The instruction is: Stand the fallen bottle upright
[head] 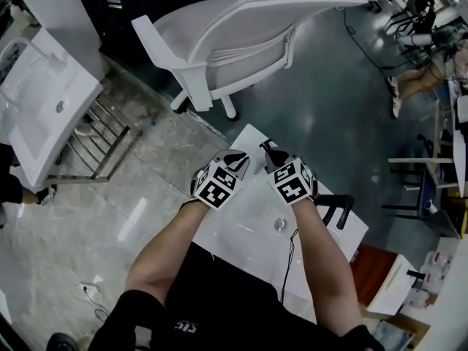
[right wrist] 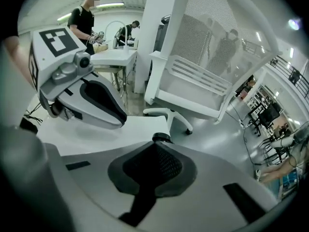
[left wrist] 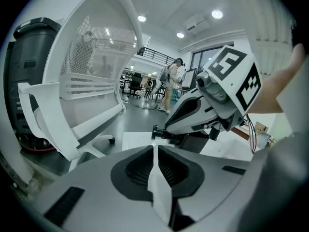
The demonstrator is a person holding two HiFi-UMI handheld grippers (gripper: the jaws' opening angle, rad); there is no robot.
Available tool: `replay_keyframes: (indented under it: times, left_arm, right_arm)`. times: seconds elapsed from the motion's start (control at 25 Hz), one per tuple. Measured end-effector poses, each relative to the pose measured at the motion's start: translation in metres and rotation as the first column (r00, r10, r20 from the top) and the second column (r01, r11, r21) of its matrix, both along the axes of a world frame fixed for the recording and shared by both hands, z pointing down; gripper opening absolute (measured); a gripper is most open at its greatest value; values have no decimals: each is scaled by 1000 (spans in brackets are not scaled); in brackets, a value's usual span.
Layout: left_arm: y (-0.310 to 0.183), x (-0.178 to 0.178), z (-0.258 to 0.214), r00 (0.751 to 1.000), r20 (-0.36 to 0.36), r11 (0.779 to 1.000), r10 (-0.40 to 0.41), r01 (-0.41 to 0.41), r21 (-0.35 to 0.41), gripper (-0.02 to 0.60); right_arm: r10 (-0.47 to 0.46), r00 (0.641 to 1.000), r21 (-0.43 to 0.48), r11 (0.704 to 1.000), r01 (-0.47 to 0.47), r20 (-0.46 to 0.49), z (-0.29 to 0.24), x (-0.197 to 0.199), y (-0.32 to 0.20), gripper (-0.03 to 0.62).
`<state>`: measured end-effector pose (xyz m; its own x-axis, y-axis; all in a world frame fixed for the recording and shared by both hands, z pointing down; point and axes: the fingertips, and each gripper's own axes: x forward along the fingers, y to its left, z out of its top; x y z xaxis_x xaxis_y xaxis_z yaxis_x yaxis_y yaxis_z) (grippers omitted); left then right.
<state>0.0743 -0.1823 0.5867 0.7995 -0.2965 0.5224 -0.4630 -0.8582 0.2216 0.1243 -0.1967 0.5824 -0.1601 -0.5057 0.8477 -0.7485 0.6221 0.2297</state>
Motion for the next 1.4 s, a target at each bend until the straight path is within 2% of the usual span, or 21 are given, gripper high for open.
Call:
replay_keyframes:
  times: [0.12, 0.2, 0.28, 0.36, 0.48, 0.64, 0.72, 0.84, 1.0, 1.08, 1.28, 1.4]
  left_arm:
    - [-2, 5, 3, 1000, -2, 1000, 6, -6, -10, 29]
    - [-2, 7, 5, 1000, -2, 1000, 12, -12, -6, 29]
    - [-3, 7, 7, 1000, -1, 1000, 9, -9, -5, 29]
    - [-3, 6, 8, 1000, -4, 1000, -1, 1, -11, 29]
    - [0, 2, 7, 1000, -7, 1000, -13, 12, -25, 29]
    - [-1, -9, 3, 999, -12, 999, -30, 30, -15, 31]
    - [-1, -14, 4, 999, -14, 999, -38, 37, -14, 30]
    - [1, -17, 6, 999, -22, 999, -50, 49, -13, 29]
    - [7, -18, 9, 998, -22, 998, -56, 56, -29, 30]
    - [9, -16, 11, 998, -20, 998, -57, 56, -38, 29]
    - [6, -2, 15, 1000, 17, 999, -13, 14, -48, 39]
    - [2, 9, 23, 995, 96, 999, 28, -26, -20, 52]
  right_arm:
    - [33, 999, 23, 999, -34, 22, -11, 9, -4, 20]
    - [56, 998, 13, 998, -56, 41, -18, 15, -9, 51]
    - [66, 995, -39, 997, -63, 77, -16, 17, -17, 94]
    - [69, 993, -133, 990, -56, 96, -5, 17, -23, 116]
    - [52, 996, -287, 957, -30, 68, 15, 9, -25, 133]
    - [48, 999, -448, 893, -47, -8, 36, 4, -21, 172]
    - [54, 998, -487, 871, -64, -35, 42, 3, -21, 169]
    - [37, 998, -508, 859, -61, -57, 46, -1, -23, 160]
    - [-65, 994, -509, 861, 10, -90, 49, -9, -20, 152]
    - [-95, 992, -482, 875, 42, -86, 47, -10, -20, 146]
    - [-66, 997, -385, 920, 71, 26, 33, -6, -18, 127]
    - [-24, 993, -356, 932, 63, 115, 30, 0, -14, 114]
